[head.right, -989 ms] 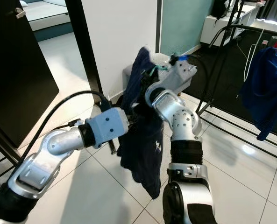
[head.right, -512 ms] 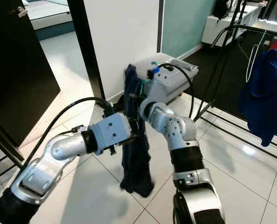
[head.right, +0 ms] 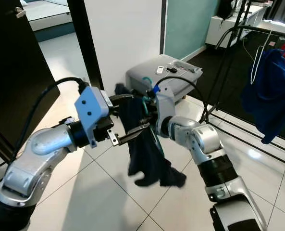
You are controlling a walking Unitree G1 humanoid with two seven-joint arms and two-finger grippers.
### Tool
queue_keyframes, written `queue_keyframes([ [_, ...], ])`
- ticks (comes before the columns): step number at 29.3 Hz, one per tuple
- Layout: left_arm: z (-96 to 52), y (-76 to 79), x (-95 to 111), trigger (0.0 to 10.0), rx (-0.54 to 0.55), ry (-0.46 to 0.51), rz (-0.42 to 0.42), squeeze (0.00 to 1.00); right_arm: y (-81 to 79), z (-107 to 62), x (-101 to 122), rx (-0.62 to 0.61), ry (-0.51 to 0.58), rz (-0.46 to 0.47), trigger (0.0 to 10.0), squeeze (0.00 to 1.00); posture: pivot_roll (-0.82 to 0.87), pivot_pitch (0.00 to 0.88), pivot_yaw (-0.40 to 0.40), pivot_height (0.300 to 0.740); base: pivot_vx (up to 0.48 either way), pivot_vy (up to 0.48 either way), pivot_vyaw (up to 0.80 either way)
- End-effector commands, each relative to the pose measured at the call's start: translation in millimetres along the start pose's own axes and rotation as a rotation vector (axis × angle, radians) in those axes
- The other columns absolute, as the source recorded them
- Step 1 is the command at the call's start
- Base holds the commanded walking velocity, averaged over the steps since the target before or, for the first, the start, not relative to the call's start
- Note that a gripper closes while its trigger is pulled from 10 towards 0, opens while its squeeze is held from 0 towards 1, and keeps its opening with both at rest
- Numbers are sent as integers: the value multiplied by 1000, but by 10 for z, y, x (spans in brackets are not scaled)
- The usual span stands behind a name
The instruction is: Hang hanger
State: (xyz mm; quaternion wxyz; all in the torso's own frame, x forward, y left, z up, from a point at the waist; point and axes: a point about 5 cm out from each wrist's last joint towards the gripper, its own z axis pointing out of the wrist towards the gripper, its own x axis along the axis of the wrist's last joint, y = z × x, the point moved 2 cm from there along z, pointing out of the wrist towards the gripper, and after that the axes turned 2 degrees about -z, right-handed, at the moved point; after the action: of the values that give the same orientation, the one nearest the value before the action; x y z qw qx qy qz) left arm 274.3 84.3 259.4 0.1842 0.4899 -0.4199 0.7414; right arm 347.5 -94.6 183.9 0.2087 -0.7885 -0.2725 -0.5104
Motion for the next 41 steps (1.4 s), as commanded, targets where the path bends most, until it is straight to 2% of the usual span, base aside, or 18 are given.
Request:
queue_keyframes([
  [1,-32,-38,0,10000,6,-10,2,1000,-86,-30,106,59,50,-52,10000,0,-22,0,-17,740,0,0,0],
  [2,-49,-62,8,10000,13,-12,2,1000,-90,-126,101,128,62,-113,10000,0,-22,0,-17,740,0,0,0],
  [4,-49,-62,8,10000,13,-12,2,1000,-90,-126,101,128,62,-113,10000,0,-22,0,-17,740,0,0,0],
  [5,-70,-91,19,10000,15,-12,1,1000,-94,-235,116,198,83,-174,10000,0,-26,0,-15,740,0,0,0],
  [6,-70,-91,19,10000,15,-12,1,1000,-94,-235,116,198,83,-174,10000,0,-26,0,-15,740,0,0,0],
  [8,-163,-158,36,10000,-17,-30,1,1000,-120,-531,114,385,109,-302,10000,0,-30,0,-13,740,0,0,0],
  [10,-163,-158,36,10000,-17,-30,1,1000,-120,-531,114,385,109,-302,10000,0,-30,0,-13,740,0,0,0],
  [11,-224,-171,41,10000,-54,-48,-5,1000,-123,-667,107,461,110,-331,10000,0,-30,0,-13,740,0,0,0],
  [12,-224,-171,41,10000,-54,-48,-5,1000,-123,-667,107,461,110,-331,10000,0,-30,0,-13,740,0,0,0],
  [13,-294,-182,51,10000,-93,-66,-19,655,-123,-786,122,525,120,-345,10000,0,-27,0,-14,740,0,0,0],
  [14,-368,-201,62,10000,-129,-88,-23,0,-127,-888,151,578,134,-351,10000,0,-28,0,-12,740,0,0,0],
  [17,-458,-240,79,10000,-168,-125,-15,0,-145,-1004,190,644,147,-362,10000,0,-28,0,-12,740,0,0,0],
  [24,-580,-227,58,10000,-265,-219,11,0,-195,-1084,181,730,128,-425,10000,0,-25,0,-12,740,0,0,0],
  [29,-606,-248,60,10000,-277,-243,24,0,-262,-1136,158,799,114,-469,10000,0,-24,0,-10,740,0,0,0],
  [37,-646,-270,41,10000,-294,-281,30,0,-258,-1179,153,821,102,-487,10000,0,-30,0,-8,740,0,0,0],
  [41,-723,-394,73,10000,-258,-295,34,0,-199,-1188,123,803,83,-494,10000,0,-29,0,-6,740,0,0,0],
])
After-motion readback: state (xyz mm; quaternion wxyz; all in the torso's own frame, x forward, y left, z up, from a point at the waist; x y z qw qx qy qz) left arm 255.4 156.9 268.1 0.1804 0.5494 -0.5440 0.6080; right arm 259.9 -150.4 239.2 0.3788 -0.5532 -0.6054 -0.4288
